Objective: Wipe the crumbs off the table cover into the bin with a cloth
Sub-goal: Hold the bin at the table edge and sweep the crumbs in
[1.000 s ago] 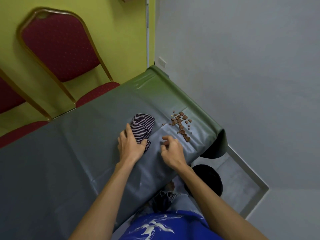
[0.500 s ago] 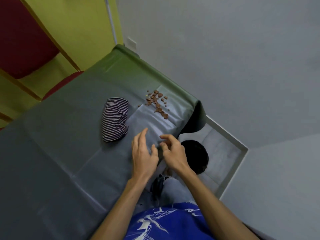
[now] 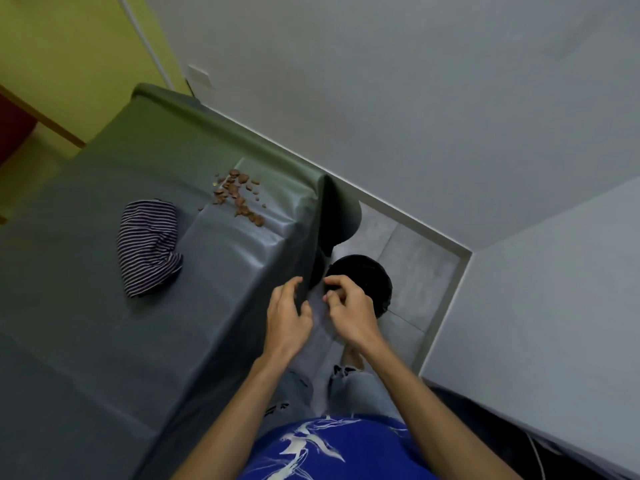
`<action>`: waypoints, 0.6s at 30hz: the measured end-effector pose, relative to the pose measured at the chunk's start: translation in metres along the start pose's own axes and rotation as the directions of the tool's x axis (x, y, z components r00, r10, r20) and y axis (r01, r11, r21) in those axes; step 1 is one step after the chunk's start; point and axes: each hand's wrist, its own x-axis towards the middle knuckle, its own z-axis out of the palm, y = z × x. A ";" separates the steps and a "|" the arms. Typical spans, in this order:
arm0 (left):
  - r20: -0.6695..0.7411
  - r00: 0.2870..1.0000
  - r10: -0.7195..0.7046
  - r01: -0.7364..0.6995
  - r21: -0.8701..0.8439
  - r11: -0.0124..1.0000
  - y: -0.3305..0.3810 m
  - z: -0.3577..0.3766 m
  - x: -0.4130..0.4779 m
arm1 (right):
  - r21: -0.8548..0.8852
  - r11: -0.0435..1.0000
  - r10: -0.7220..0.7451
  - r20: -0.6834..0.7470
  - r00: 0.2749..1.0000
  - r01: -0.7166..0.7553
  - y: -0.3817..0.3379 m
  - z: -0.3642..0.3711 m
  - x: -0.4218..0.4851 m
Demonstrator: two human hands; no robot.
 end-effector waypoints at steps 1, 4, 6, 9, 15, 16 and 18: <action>0.011 1.000 -0.010 0.009 0.017 1.000 0.004 0.008 0.001 | 0.002 1.000 0.007 0.002 1.000 -0.007 0.006 -0.007 0.001; 0.034 0.998 -0.046 0.045 0.034 0.998 0.016 0.031 0.004 | -0.005 1.000 0.024 0.008 1.000 -0.024 0.024 -0.028 0.004; 0.042 0.997 -0.058 0.056 0.041 0.998 0.023 0.046 0.007 | -0.019 0.999 0.029 0.022 0.999 -0.029 0.035 -0.039 0.009; 0.065 0.996 -0.067 0.062 0.077 0.995 0.028 0.068 0.012 | -0.048 0.998 0.042 0.017 0.999 -0.041 0.053 -0.051 0.017; 0.145 0.983 -0.116 0.094 0.156 0.983 0.022 0.094 0.033 | -0.126 0.986 0.110 -0.031 0.993 -0.113 0.090 -0.060 0.041; 0.151 0.980 -0.129 0.103 0.168 0.980 0.017 0.098 0.039 | -0.144 0.981 0.125 -0.029 0.992 -0.128 0.098 -0.061 0.046; 0.155 0.973 -0.168 0.138 0.189 0.972 0.003 0.111 0.055 | -0.180 0.969 0.169 -0.019 0.985 -0.169 0.122 -0.061 0.061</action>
